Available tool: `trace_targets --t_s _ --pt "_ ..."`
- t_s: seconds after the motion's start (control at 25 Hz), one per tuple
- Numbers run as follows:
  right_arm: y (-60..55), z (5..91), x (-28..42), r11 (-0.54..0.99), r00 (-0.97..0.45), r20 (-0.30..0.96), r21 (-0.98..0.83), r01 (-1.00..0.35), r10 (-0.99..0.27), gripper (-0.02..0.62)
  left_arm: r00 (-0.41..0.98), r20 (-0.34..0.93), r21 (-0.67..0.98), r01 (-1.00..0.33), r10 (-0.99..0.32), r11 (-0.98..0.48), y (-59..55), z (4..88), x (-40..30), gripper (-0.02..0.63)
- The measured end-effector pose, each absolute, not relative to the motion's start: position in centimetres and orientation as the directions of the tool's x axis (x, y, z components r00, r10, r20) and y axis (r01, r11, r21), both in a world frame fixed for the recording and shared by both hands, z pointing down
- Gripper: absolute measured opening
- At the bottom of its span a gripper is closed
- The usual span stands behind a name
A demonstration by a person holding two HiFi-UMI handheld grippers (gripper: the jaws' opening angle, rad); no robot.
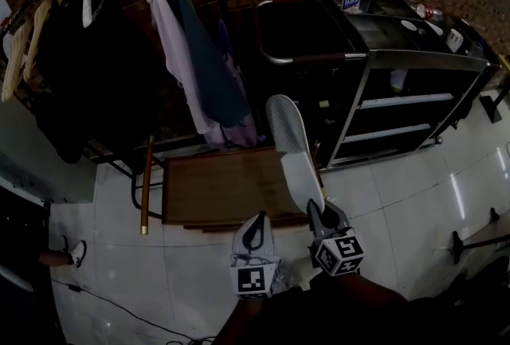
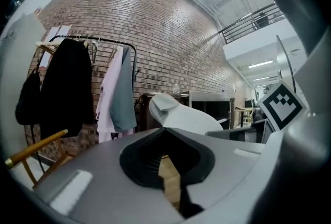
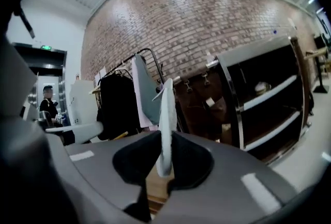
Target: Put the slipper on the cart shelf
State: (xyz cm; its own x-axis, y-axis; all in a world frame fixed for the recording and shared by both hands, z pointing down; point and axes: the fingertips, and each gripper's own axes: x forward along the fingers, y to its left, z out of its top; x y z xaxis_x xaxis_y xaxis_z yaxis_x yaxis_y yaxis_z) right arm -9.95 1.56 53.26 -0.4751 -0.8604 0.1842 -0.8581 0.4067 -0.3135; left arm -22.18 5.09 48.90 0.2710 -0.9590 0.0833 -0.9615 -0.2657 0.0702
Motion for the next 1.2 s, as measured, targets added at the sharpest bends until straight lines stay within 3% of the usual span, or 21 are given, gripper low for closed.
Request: trace_targets --t_s 0.48,0.64,1.0,1.2 --pt "0.9 45.2 -9.7 0.460 -0.460 -0.004 -0.041 -0.887 -0.888 0.046 0.243 0.032 0.002 -0.970 -0.970 -0.243 4.7 46.7 -22.4 0.015" --pt "0.7 46.3 -8.6 0.434 -0.436 0.022 -0.078 -0.898 -0.899 0.046 0.265 -0.021 0.005 -0.964 -0.964 -0.265 4.6 45.1 -22.3 0.015" --pt "1.1 46.4 -6.6 0.401 -0.407 0.048 -0.100 -0.911 -0.912 0.046 0.296 0.028 -0.006 -0.955 -0.955 -0.296 4.1 45.8 -20.7 0.015" --pt "1.6 48.9 -1.9 0.317 -0.326 0.099 -0.096 -0.944 -0.940 0.046 0.364 0.047 0.000 -0.931 -0.930 -0.364 3.0 46.4 -17.2 0.015"
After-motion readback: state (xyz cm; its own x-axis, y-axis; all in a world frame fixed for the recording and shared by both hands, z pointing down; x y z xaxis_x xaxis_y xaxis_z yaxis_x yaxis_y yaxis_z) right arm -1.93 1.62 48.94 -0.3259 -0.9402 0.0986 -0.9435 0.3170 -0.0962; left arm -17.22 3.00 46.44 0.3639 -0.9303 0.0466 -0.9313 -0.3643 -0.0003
